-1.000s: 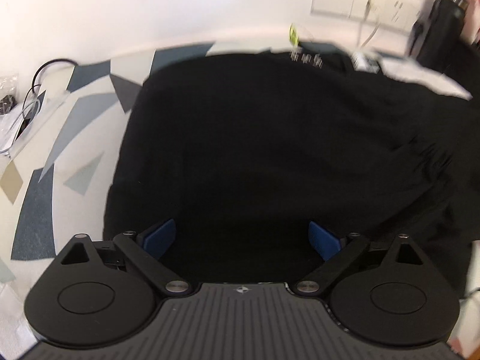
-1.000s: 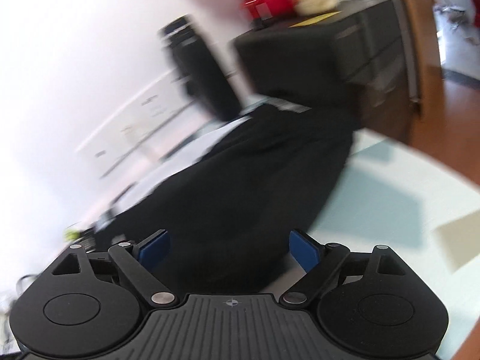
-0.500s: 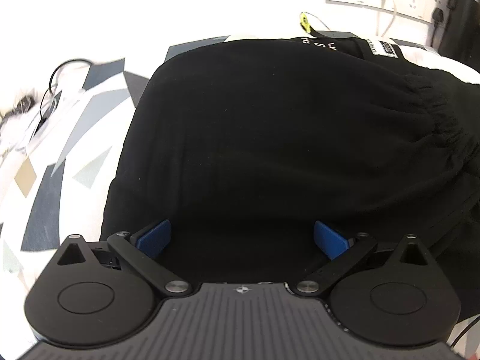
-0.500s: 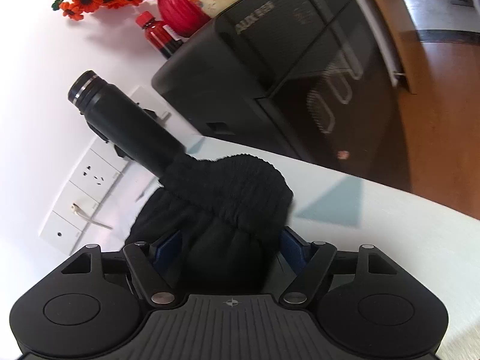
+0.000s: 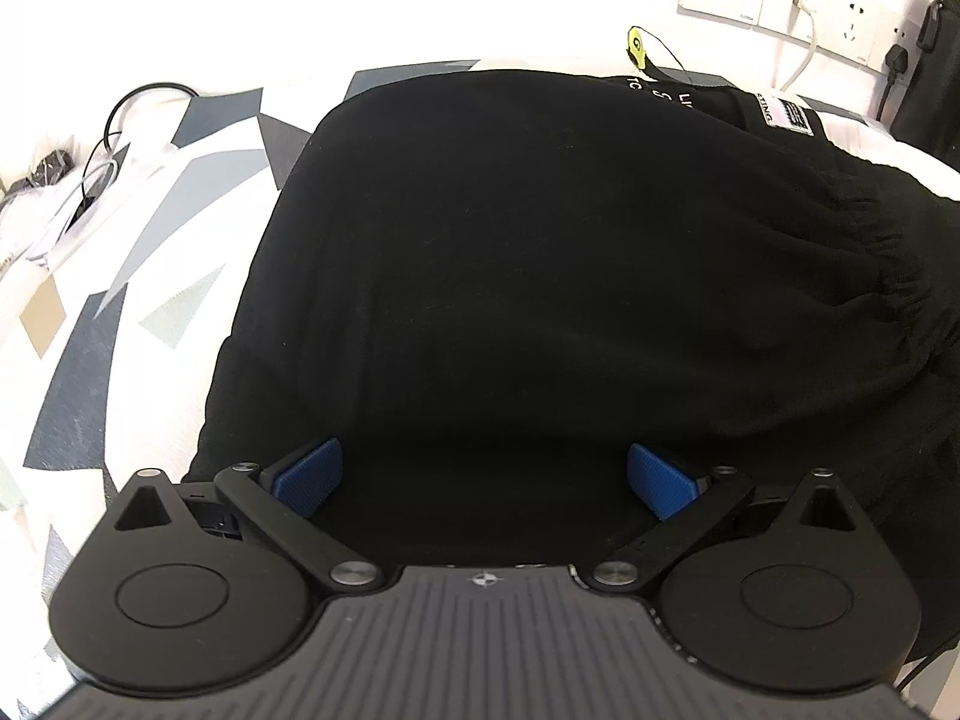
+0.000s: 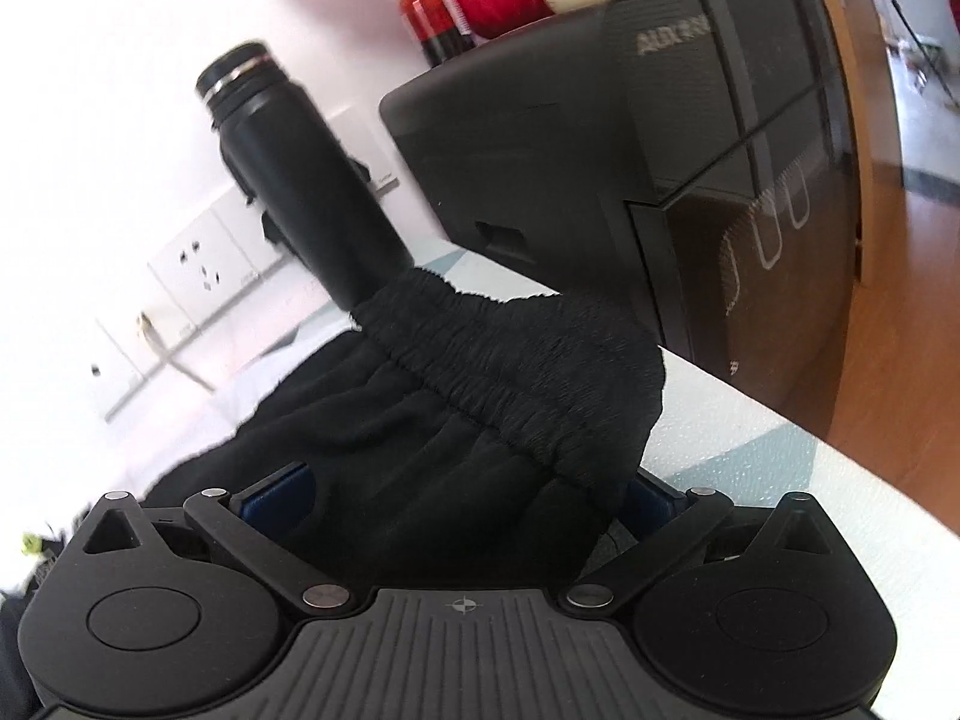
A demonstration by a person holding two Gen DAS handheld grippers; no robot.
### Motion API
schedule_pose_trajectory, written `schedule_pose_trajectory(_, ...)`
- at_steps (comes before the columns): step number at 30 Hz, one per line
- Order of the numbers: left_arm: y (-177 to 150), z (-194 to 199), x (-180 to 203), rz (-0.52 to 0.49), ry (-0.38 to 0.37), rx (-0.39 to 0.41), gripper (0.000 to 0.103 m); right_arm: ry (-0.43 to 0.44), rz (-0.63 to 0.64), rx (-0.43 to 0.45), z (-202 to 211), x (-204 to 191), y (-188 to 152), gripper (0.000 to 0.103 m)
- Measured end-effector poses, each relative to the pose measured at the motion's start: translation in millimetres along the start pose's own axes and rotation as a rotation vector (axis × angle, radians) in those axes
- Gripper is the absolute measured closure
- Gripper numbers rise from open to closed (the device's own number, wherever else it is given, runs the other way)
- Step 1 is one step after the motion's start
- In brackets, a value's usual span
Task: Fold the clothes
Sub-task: 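Grasp the pants cuff with the right gripper and lift it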
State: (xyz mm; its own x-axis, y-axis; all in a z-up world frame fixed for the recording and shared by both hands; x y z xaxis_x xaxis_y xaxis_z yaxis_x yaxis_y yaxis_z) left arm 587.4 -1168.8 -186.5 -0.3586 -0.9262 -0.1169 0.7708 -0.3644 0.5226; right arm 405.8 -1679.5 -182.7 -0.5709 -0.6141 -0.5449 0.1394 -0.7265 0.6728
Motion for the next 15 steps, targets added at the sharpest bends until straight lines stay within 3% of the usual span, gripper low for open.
schedule_pose_trajectory(4, -1.7, 1.4, -0.6, 0.009, -0.003, 0.006, 0.0, 0.04, -0.053, 0.017, -0.1, 6.0, 1.9, 0.001)
schedule_pose_trajectory(10, -0.6, -0.8, 1.1, 0.002, -0.002, 0.006, 0.0, 0.034, -0.052, 0.013, -4.4, 4.2, 5.3, 0.002)
schedule_pose_trajectory(12, 0.1, -2.0, 1.7, -0.001, -0.002, 0.005, 0.0, -0.011, -0.021, 0.014, -3.2, 1.0, 7.7, 0.03)
schedule_pose_trajectory(13, 0.4, -2.5, 2.0, -0.003, -0.002, 0.005, 0.0, -0.055, 0.02, 0.021, -1.5, -1.2, 9.6, 0.072)
schedule_pose_trajectory(14, 0.7, -3.1, 2.3, -0.004, -0.002, 0.005, 0.0, -0.077, 0.05, 0.027, 0.6, -2.2, 12.6, 0.081)
schedule_pose_trajectory(15, 1.0, -3.7, 2.6, -0.006, -0.002, 0.004, 0.0, -0.051, 0.044, 0.033, 3.9, -1.2, 16.0, 0.083)
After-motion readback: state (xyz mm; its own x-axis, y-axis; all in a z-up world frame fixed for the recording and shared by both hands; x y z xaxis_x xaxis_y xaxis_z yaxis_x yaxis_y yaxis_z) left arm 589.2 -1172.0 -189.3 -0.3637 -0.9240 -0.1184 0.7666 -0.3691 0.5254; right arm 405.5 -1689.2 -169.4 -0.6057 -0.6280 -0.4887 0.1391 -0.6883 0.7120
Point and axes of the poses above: each gripper's, at about its wrist camera, not at the fingertips, and z roughly against the way its jaws point, x to its right, y to its top, the point moved 3 cm from there along -z, roughly the way its jaws point, and after that the axes turned 6 degrees about y, right-handed, at the moved point
